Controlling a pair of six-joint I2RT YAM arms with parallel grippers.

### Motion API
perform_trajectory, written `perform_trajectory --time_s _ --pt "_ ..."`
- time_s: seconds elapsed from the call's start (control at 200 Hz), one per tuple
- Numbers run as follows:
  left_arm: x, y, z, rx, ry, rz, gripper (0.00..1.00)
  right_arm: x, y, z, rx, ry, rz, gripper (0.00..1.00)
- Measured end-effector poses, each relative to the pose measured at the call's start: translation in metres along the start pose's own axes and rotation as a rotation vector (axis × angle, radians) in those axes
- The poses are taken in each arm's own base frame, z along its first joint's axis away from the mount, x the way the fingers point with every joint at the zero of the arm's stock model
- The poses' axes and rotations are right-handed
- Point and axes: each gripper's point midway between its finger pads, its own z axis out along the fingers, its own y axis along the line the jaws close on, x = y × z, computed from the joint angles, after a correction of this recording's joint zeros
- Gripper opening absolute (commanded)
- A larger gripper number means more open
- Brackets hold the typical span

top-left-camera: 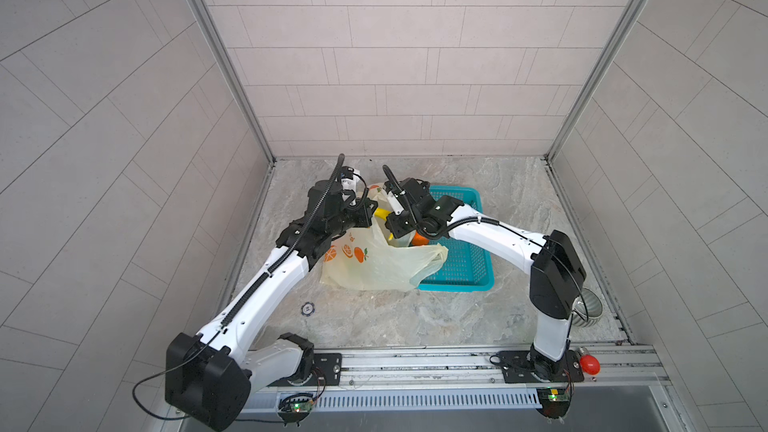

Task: Place the fruits into the plastic bag
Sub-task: 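Lower the banana into the bag and open the right gripper, then withdraw the right gripper from the bag toward the orange in the basket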

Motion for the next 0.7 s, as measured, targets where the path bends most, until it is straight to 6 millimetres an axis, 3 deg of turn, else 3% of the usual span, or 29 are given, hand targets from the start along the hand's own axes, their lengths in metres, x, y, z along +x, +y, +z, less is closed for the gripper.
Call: perform_trajectory --time_s 0.25,0.405,0.58,0.701 --pt "-0.001 0.000 0.000 -0.002 -0.004 -0.011 0.00 0.008 0.035 0.017 -0.211 0.042 0.046 0.61" --pt "-0.002 0.000 0.000 0.000 -0.007 -0.024 0.00 0.013 0.044 0.019 -0.275 0.051 0.059 0.70" --pt "-0.001 0.000 0.001 0.000 -0.006 -0.026 0.00 0.026 0.025 0.019 -0.236 0.060 0.084 0.71" --pt "-0.001 -0.001 0.001 0.006 -0.003 -0.024 0.00 0.025 -0.005 -0.004 -0.173 0.019 0.111 0.70"
